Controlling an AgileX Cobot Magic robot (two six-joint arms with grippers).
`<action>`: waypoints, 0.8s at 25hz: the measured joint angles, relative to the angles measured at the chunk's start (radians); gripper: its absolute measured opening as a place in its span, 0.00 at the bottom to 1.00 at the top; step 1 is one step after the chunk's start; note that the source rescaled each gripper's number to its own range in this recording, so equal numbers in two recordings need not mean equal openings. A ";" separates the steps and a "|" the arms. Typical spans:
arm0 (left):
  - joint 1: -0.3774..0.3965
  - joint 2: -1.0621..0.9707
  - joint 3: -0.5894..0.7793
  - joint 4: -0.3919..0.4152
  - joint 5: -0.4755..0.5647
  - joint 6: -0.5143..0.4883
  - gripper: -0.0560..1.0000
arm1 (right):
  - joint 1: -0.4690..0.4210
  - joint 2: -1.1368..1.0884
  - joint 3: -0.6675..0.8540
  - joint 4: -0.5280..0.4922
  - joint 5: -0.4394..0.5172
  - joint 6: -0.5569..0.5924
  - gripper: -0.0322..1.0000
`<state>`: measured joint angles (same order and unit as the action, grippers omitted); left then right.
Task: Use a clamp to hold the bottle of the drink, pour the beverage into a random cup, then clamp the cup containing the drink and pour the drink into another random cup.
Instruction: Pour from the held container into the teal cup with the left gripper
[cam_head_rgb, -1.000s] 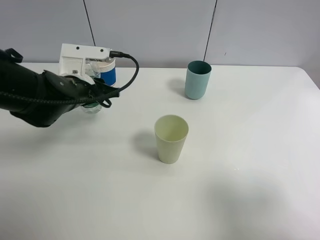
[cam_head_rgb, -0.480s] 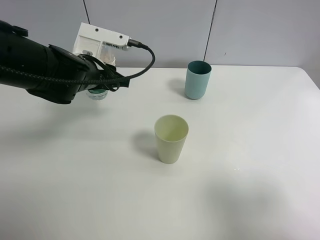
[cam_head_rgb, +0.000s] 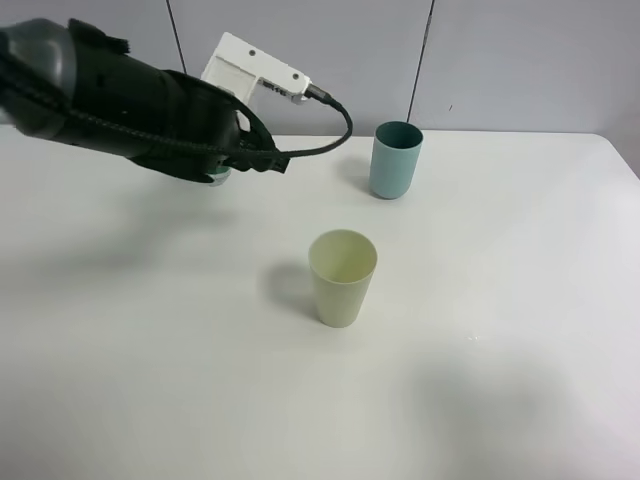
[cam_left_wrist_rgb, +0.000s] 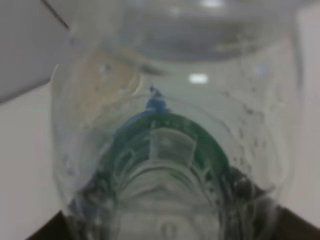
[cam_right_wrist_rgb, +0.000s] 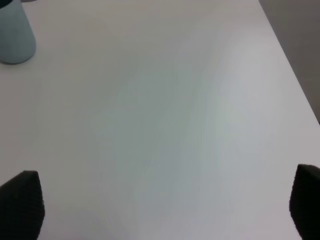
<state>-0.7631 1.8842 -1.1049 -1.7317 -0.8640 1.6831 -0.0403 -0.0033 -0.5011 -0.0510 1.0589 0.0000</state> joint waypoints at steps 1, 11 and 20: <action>-0.007 0.017 -0.029 -0.006 -0.017 0.042 0.06 | 0.000 0.000 0.000 0.000 0.000 0.000 1.00; -0.050 0.138 -0.268 -0.017 -0.117 0.265 0.06 | 0.000 0.000 0.000 0.000 0.000 0.000 1.00; -0.059 0.245 -0.378 -0.021 -0.119 0.364 0.06 | 0.000 0.000 0.000 0.000 0.000 0.000 1.00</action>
<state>-0.8222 2.1295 -1.4824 -1.7526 -0.9830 2.0469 -0.0403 -0.0033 -0.5011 -0.0510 1.0589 0.0000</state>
